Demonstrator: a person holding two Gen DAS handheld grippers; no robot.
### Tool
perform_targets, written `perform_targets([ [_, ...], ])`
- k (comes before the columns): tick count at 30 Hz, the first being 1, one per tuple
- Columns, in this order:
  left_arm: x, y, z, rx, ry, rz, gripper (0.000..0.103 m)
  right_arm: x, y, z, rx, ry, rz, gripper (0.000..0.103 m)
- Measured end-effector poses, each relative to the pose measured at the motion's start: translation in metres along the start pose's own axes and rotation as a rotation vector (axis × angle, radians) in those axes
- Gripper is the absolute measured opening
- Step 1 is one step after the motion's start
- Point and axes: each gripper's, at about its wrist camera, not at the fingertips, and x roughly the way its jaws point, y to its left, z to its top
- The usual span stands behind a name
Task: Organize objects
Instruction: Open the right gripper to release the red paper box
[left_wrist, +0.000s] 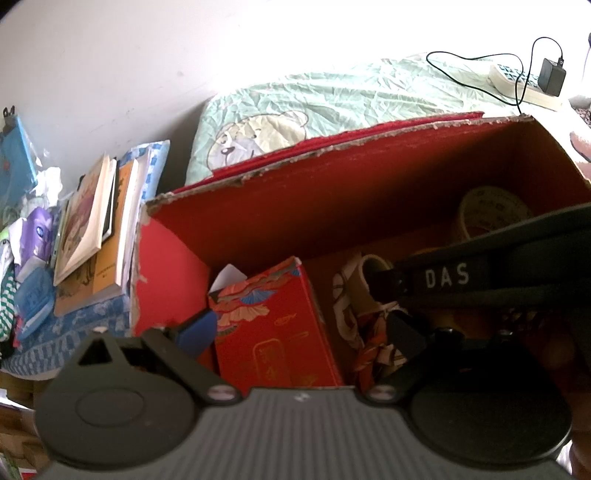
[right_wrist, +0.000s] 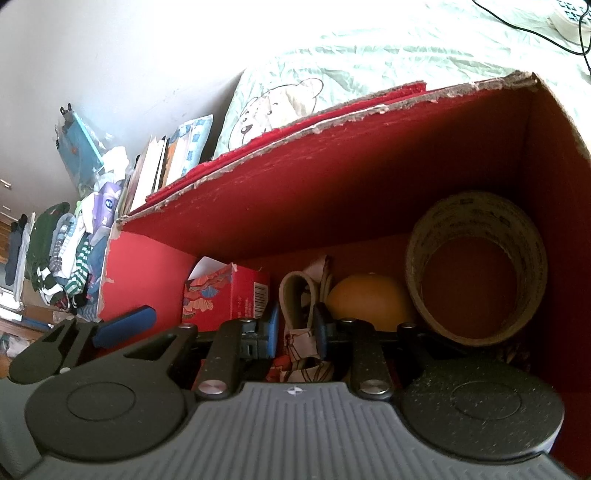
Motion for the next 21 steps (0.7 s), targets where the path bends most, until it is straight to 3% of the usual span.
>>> perform_targets([
  [17, -0.0007, 0.0008, 0.0011, -0.006, -0.001, 0.003, 0.099, -0.0017, -0.0005, -0.0001, 0.005, -0.003, -0.008, 0.02],
  [21, -0.0022, 0.0011, 0.0004, -0.014, -0.007, 0.004, 0.099, -0.0081, -0.0007, -0.0025, 0.011, -0.04, -0.016, 0.02],
])
